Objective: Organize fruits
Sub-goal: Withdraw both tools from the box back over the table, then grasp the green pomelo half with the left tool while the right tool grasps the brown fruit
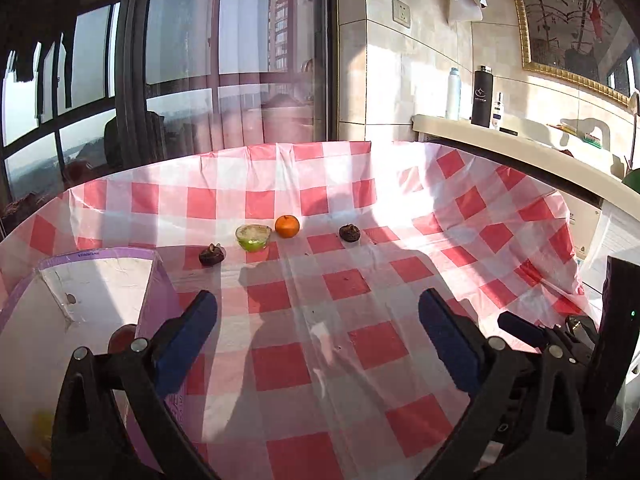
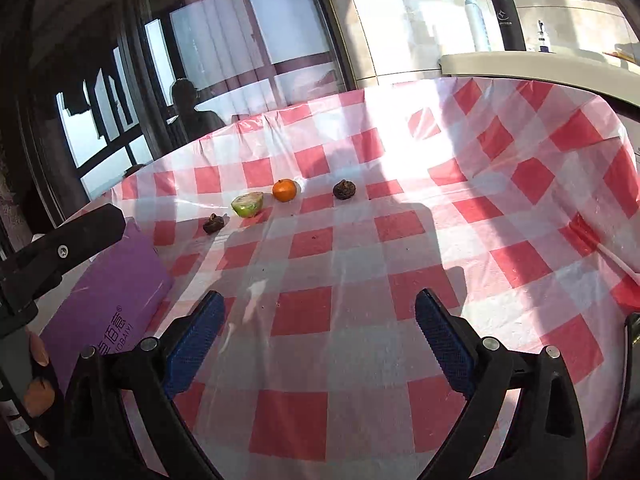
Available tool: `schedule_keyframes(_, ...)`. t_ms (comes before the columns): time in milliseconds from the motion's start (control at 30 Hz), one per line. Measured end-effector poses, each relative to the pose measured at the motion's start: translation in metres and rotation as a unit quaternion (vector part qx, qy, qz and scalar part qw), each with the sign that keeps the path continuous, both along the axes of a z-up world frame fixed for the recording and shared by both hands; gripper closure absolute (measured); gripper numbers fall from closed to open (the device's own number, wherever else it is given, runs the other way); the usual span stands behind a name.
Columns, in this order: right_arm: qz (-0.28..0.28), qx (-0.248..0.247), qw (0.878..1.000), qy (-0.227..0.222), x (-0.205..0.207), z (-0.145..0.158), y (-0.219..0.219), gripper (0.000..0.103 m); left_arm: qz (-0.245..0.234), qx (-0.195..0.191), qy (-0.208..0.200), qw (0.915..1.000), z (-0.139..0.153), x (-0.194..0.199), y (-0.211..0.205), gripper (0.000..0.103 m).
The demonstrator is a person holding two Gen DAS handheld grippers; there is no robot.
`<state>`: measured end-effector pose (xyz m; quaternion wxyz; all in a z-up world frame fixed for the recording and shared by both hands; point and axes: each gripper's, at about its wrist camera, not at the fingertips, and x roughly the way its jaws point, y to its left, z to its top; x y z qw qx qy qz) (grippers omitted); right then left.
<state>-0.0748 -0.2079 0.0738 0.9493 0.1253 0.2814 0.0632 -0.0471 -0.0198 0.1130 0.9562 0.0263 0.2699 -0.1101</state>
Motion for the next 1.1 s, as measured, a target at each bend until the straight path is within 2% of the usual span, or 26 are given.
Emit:
schedule_keyframes(67, -0.022, 0.003, 1.000, 0.016, 0.006, -0.008, -0.017, 0.010, 0.011, -0.019, 0.055, 0.9983, -0.031, 0.030, -0.005, 0.002)
schedule_keyframes(133, -0.026, -0.008, 0.999, 0.028, 0.019, -0.014, -0.024, 0.010, 0.034, -0.040, 0.089, 0.9946, -0.055, 0.049, 0.001, 0.002)
schedule_keyframes(367, -0.025, -0.030, 0.996, 0.074, 0.104, -0.030, -0.024, 0.010, 0.081, -0.084, 0.133, 0.9842, -0.094, 0.082, 0.035, 0.002)
schedule_keyframes(467, -0.021, -0.031, 0.994, 0.098, 0.154, -0.036, -0.015, 0.010, 0.075, -0.129, 0.125, 0.9808, -0.094, 0.079, 0.047, 0.002)
schedule_keyframes(567, -0.021, -0.042, 0.993, 0.112, 0.200, -0.041, -0.004, 0.010, 0.081, -0.146, 0.127, 0.9777, -0.095, 0.079, 0.053, 0.002)
schedule_keyframes(800, -0.011, -0.090, 0.984, 0.156, 0.295, -0.052, 0.026, 0.010, 0.097, -0.156, 0.135, 0.9737, -0.098, 0.085, 0.056, 0.002)
schedule_keyframes(933, 0.000, -0.109, 0.978, 0.177, 0.322, -0.058, 0.033, 0.012, 0.097, -0.160, 0.134, 0.9732, -0.097, 0.085, 0.057, 0.002)
schedule_keyframes(1000, 0.005, -0.132, 0.977, 0.166, 0.319, -0.056, 0.039, 0.032, 0.099, -0.164, 0.135, 0.9722, -0.098, 0.085, 0.058, 0.002)
schedule_keyframes(1067, 0.028, -0.142, 0.978, 0.148, 0.307, -0.055, 0.043, 0.066, 0.101, -0.169, 0.134, 0.9713, -0.098, 0.085, 0.059, 0.002)
schedule_keyframes(1100, 0.038, -0.135, 0.979, 0.145, 0.301, -0.054, 0.041, 0.066, 0.101, -0.170, 0.134, 0.9711, -0.099, 0.084, 0.059, 0.002)
